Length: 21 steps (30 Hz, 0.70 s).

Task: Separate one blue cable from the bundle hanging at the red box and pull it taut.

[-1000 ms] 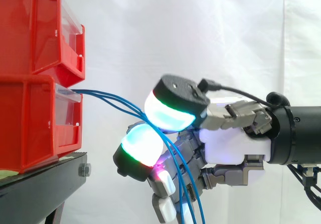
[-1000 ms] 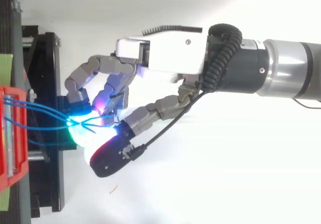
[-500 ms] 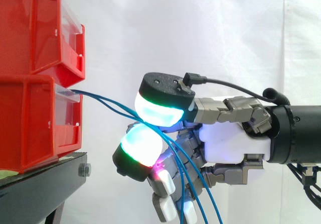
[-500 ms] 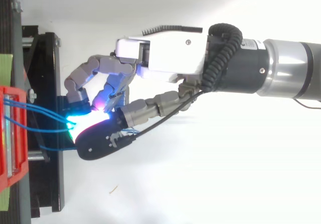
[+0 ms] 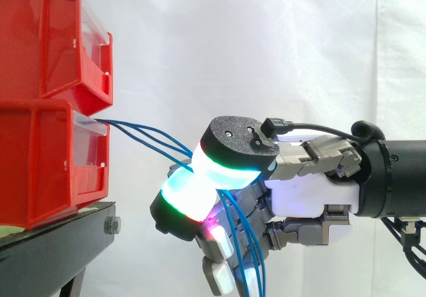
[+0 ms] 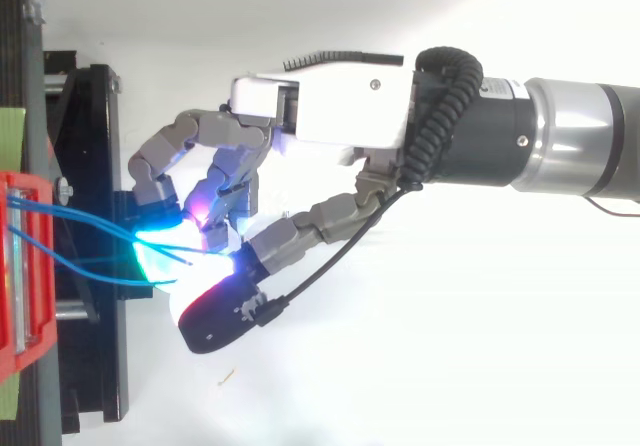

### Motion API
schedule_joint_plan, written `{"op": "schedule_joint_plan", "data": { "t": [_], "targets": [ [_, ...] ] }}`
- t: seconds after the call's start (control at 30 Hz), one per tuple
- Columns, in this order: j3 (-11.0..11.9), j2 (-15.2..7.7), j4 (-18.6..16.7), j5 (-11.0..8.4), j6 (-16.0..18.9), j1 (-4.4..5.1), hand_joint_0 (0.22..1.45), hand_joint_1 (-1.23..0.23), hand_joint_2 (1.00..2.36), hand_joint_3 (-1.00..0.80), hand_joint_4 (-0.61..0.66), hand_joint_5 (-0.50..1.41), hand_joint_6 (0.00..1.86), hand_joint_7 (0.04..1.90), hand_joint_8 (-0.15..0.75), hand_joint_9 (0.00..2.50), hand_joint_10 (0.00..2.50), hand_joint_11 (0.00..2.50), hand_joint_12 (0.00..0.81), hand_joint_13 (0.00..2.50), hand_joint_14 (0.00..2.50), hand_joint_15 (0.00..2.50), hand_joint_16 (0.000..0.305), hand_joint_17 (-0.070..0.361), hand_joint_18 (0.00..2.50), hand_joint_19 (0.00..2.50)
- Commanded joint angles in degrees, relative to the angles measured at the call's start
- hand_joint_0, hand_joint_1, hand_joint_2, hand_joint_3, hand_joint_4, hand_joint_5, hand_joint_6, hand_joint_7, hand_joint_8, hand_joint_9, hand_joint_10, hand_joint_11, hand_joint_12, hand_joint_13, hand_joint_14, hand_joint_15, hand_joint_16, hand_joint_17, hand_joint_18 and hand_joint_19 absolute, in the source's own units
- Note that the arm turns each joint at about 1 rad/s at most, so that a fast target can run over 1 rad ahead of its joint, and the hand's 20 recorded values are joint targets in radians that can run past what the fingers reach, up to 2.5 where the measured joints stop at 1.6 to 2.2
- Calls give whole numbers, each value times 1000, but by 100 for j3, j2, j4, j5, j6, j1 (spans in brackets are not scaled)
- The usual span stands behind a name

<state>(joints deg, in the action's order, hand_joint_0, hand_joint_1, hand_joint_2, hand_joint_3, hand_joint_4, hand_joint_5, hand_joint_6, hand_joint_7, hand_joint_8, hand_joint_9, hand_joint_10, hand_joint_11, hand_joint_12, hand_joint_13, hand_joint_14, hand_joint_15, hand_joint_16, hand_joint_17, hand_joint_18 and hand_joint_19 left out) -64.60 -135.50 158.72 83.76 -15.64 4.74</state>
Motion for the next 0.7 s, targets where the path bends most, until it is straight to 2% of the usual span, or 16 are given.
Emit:
{"op": "schedule_joint_plan", "data": {
  "t": [0.0,0.03,0.1,0.17,0.23,0.3,0.37,0.4,0.47,0.5,0.57,0.67],
  "targets": [
    [0,-3,9,0,0,0,757,-923,1003,-455,49,-187,926,1194,342,948,22,980,390,1016,20,611,52,117,1055,519],
    [0,6,9,0,0,0,746,-919,1000,-500,76,-183,925,1191,343,952,21,986,391,1016,21,608,52,117,1055,526],
    [0,6,9,0,0,9,688,-888,1000,-500,104,-176,923,1186,342,967,22,982,390,1019,21,613,51,115,1053,543],
    [0,-3,9,0,0,0,581,-830,1000,-500,117,-167,917,1166,343,984,21,978,390,1025,21,620,52,117,1058,557],
    [0,6,9,0,0,0,542,-795,1000,-500,126,-162,913,1150,350,993,21,962,399,1032,22,618,53,120,1072,560],
    [0,-3,9,0,0,9,492,-684,1000,-500,141,-157,903,1126,369,1009,20,952,415,1048,22,621,56,126,1101,557],
    [0,6,9,0,0,9,492,-595,1000,-500,149,-155,892,1117,369,1014,19,925,414,1054,22,617,56,126,1102,557],
    [0,6,9,0,0,9,520,-491,1000,-500,147,-154,881,1119,362,1023,20,907,405,1054,19,621,54,122,1086,589],
    [0,6,9,0,0,9,533,-456,1000,-500,144,-154,877,1120,359,1023,20,912,401,1051,19,616,54,121,1086,595],
    [0,-3,9,0,0,9,577,-391,1000,-500,138,-152,869,1133,354,1031,20,908,388,1043,22,623,51,116,1067,626],
    [0,6,9,0,0,9,617,-429,1000,-495,122,-151,858,1154,349,1031,21,914,386,1042,20,635,51,114,1061,641],
    [0,6,9,0,0,9,610,-480,1007,-404,122,-153,856,1165,353,1027,21,914,390,1038,20,643,51,115,1061,641]
  ]
}}
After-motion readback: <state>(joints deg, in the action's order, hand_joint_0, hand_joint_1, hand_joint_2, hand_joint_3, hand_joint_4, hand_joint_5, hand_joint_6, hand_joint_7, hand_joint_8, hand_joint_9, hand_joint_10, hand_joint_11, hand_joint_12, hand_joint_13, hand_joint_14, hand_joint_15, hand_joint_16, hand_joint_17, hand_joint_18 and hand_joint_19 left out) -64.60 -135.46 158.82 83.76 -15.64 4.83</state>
